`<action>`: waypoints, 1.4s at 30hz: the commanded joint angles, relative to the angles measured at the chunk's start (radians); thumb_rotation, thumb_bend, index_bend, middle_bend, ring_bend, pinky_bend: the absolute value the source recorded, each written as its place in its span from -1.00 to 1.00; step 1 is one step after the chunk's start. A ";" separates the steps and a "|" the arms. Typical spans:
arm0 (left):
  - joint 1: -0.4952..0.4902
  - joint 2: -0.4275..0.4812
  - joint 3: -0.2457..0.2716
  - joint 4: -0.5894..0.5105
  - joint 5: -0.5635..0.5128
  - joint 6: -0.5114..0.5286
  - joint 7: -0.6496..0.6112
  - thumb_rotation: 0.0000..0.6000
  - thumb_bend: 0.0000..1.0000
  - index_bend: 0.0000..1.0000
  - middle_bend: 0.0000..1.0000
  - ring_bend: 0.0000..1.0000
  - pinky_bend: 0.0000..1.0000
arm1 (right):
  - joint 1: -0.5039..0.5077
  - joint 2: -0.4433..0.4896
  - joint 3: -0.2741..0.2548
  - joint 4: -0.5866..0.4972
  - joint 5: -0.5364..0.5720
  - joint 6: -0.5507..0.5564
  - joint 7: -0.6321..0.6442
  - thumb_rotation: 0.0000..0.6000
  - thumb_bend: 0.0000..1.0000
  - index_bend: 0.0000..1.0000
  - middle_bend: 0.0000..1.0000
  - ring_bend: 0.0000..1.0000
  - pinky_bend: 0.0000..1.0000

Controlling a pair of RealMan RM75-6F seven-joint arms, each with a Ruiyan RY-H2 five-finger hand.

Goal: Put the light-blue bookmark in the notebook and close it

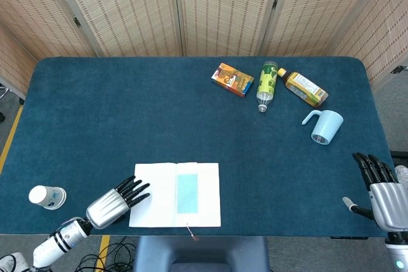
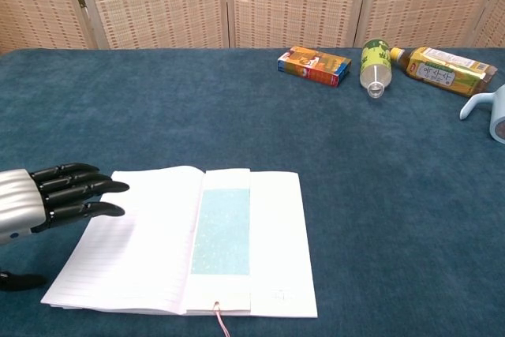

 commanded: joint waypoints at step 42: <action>-0.031 -0.204 -0.056 0.171 0.075 0.110 -0.290 1.00 -0.01 -0.09 -0.87 -1.00 -0.83 | -0.019 -0.001 0.002 0.016 0.017 0.019 0.023 1.00 -0.86 -1.00 -0.78 -0.81 -0.66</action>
